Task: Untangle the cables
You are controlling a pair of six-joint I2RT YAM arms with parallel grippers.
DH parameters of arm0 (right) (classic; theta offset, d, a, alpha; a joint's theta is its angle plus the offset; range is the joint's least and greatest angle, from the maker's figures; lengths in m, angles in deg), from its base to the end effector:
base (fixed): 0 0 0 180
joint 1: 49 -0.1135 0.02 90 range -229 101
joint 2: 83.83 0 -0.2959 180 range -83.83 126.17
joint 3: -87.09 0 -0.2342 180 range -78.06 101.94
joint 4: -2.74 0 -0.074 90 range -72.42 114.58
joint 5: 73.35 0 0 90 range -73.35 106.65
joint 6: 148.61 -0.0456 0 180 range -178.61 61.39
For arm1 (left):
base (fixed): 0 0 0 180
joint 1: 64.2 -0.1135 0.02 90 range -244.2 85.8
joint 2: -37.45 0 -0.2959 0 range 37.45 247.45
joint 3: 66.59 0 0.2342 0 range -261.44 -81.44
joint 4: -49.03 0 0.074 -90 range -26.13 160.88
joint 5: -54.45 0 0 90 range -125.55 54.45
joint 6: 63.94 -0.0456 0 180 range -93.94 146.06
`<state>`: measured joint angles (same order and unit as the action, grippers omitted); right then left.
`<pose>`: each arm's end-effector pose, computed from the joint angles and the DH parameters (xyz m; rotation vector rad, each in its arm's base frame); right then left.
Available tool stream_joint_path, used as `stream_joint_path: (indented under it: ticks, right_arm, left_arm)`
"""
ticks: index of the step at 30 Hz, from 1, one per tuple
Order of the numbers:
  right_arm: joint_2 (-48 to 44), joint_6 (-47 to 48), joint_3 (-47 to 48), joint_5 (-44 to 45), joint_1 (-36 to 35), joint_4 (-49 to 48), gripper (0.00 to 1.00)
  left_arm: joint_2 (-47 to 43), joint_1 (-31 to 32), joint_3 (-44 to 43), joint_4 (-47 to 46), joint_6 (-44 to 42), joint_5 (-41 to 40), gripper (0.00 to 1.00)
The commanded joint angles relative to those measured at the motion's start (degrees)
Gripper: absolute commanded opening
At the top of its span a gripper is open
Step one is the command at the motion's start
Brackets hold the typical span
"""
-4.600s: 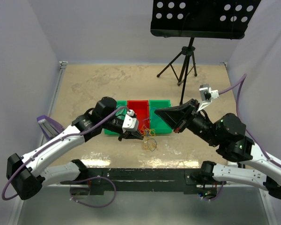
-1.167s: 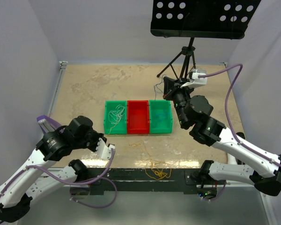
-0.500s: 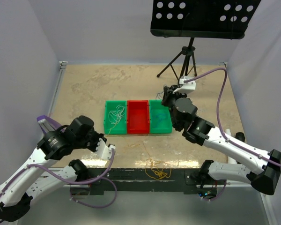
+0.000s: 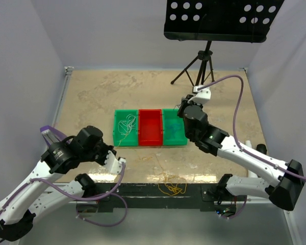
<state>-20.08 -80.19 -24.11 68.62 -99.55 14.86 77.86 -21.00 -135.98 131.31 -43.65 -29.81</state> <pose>0.1699 0.1499 0.3869 0.2529 1.6307 0.1913 0.0486 -0.0519 0.3231 2.1026 1.3443 0.0680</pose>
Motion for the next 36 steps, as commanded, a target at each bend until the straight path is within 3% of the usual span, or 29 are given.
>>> stream_joint_path:
  ticks: [1, 5, 12, 25, 26, 32, 36]
  right_arm:
    - [4.54, -7.93, -2.62, -4.32, 0.09, 2.63, 0.0]
    - [6.74, -14.09, -5.26, -5.47, 0.09, 2.63, 0.0]
    - [14.11, -24.38, -4.21, -1.52, 0.62, 12.21, 0.0]
    - [28.01, -18.85, 1.15, -11.79, 5.46, 5.36, 0.0]
    - [27.84, -18.24, 1.5, -12.76, 5.46, 5.36, 0.02]
    - [14.68, -14.37, -2.62, -18.82, 5.46, 3.07, 0.49]
    - [2.56, -11.74, -7.36, -25.58, 4.76, 3.07, 0.61]
  left_arm:
    - [0.38, -0.05, -1.97, 0.15, -0.86, 0.41, 0.0]
    - [0.47, -0.13, -1.97, 0.06, -0.86, 0.41, 0.0]
    - [0.38, -0.22, -1.79, -0.03, -0.95, 0.33, 0.0]
    - [0.29, -0.22, -2.06, -0.29, -0.16, 1.56, 0.0]
    - [0.2, -0.22, -2.06, -0.29, 0.01, 1.64, 0.0]
    - [-0.59, -0.22, -0.04, -3.36, 5.53, 2.7, 0.0]
    - [-0.76, -0.22, 0.75, -7.05, 12.92, 5.16, 0.0]
